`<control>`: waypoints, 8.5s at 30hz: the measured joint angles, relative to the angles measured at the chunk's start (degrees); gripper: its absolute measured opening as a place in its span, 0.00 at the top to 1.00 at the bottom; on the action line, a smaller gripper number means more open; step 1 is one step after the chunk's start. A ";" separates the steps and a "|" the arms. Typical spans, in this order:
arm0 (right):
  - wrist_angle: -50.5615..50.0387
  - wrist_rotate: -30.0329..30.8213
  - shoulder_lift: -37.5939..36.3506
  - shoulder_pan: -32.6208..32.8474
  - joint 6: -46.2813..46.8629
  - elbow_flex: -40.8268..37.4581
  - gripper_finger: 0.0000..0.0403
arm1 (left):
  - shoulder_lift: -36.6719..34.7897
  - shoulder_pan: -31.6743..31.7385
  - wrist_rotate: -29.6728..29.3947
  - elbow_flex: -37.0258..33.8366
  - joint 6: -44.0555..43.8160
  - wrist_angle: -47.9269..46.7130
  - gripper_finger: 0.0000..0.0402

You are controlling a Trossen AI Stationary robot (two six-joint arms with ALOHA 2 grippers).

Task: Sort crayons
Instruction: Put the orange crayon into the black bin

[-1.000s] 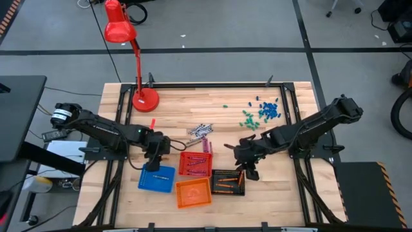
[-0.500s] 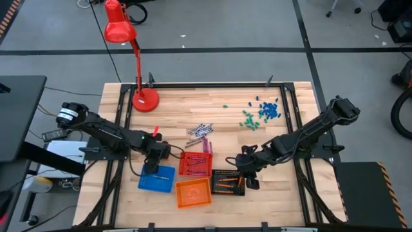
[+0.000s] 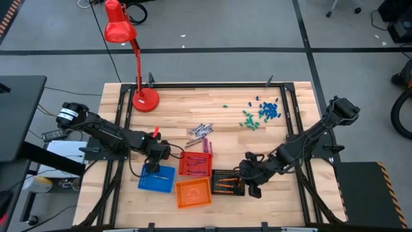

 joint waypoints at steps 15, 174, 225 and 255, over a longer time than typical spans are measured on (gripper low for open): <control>7.54 13.05 0.00 1.28 -9.41 0.00 0.73 | -5.97 -0.07 -5.66 -0.42 -1.28 6.59 0.93; 18.43 -2.81 15.06 -4.16 -26.34 -0.90 0.92 | -2.86 -2.43 -19.24 9.77 23.68 54.14 0.59; 21.57 -4.76 15.36 -4.38 -18.37 -5.55 0.87 | -2.84 -2.54 -19.24 9.77 23.47 54.13 0.59; -29.88 -13.07 27.38 -8.18 0.13 22.73 0.65 | -2.84 -2.60 -19.19 9.79 20.71 51.77 0.59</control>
